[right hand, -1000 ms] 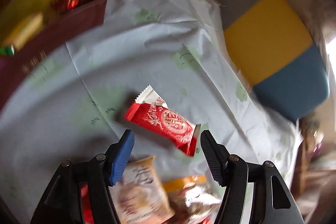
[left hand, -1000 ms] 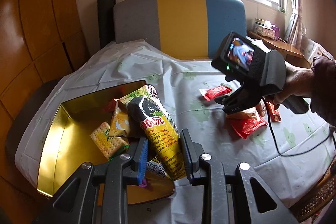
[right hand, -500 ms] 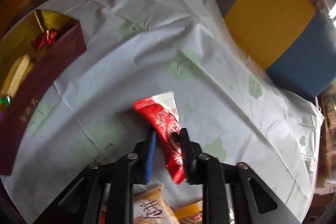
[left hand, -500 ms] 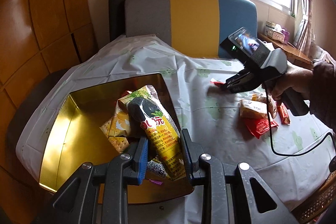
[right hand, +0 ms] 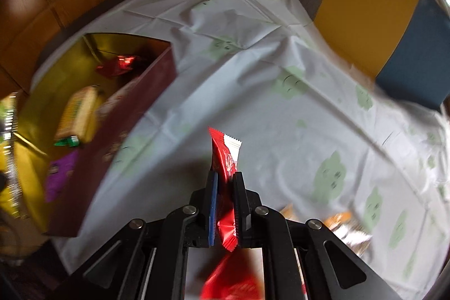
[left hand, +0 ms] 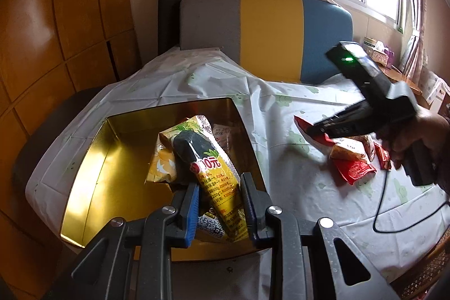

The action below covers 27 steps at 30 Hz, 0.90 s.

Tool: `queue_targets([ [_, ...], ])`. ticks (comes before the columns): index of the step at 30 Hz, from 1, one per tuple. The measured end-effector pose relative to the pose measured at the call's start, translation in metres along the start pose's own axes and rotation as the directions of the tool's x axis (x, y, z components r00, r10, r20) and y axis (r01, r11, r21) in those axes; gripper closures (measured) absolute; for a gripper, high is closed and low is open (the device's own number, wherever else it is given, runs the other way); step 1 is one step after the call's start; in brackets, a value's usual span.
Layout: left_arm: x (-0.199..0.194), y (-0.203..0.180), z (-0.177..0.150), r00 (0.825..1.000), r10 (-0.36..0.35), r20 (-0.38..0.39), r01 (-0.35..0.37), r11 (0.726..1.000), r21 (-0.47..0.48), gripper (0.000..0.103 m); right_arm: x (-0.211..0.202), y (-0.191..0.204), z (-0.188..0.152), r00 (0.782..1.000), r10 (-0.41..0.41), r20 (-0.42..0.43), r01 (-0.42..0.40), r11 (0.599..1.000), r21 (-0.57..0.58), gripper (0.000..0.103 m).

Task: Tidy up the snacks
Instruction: 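Carry the yellow pack into the gold tin and release it with the left gripper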

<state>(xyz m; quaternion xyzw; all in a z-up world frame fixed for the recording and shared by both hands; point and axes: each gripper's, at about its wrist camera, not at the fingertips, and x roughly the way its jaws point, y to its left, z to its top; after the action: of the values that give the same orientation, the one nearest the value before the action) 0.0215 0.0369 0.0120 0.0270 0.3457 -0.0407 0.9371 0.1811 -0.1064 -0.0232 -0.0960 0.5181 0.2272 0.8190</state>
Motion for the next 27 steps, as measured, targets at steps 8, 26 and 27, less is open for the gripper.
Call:
queue_targets([
  [8,0.000,0.021,-0.003,1.000,0.024,-0.003,-0.024,0.999,-0.039,0.076,-0.023,0.024,-0.048,0.990,0.138,0.031,-0.139,0.987,0.074,0.093],
  [26,0.065,0.054,0.054,0.997,0.036,-0.067,-0.038,0.999,-0.022,0.077,-0.044,0.042,-0.105,0.975,0.190,0.117,-0.205,0.970,0.134,0.093],
  [27,0.071,0.052,0.058,0.997,0.029,-0.072,-0.031,0.999,-0.015,0.077,-0.044,0.041,-0.105,0.975,0.188,0.120,-0.204,0.969,0.136,0.093],
])
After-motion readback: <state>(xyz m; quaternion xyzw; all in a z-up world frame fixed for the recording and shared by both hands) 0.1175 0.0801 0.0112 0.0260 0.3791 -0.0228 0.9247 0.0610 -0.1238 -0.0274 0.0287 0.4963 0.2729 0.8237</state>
